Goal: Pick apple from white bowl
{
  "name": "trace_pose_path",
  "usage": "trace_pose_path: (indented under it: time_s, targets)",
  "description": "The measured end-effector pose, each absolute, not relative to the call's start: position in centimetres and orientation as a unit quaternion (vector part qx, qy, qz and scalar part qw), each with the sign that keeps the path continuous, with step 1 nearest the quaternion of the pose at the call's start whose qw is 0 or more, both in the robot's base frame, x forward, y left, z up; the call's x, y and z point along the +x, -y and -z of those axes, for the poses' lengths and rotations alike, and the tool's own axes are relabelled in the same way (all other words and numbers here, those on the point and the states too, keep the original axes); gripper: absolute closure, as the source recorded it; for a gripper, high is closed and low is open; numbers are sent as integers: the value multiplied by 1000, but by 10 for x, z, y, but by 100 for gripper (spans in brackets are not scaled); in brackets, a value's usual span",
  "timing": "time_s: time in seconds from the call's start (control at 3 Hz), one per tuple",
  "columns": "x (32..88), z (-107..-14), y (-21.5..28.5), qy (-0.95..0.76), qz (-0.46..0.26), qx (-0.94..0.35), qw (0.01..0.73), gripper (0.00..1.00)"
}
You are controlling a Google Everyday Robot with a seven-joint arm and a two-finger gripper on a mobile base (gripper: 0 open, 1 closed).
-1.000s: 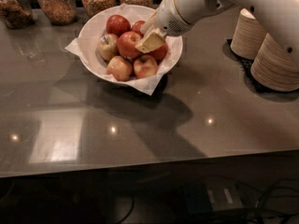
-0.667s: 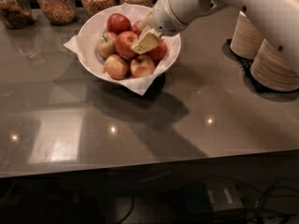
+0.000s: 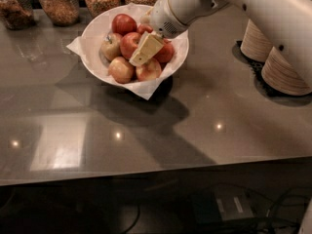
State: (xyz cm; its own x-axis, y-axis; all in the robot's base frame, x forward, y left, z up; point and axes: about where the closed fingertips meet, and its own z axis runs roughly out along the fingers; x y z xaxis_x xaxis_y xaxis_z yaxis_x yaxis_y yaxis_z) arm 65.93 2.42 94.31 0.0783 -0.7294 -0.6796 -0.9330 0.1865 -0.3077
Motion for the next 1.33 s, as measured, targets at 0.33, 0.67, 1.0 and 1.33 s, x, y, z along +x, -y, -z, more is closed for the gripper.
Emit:
trace_pose_path:
  time_s: [0.33, 0.67, 1.0, 1.33]
  targets:
    - [656, -942, -29, -663, -136, -629, 383, 24]
    - [655, -939, -31, -662, -139, -631, 379, 31]
    - [658, -924, -40, -667, -145, -634, 362, 29]
    - [660, -921, -43, -668, -147, -635, 359, 31]
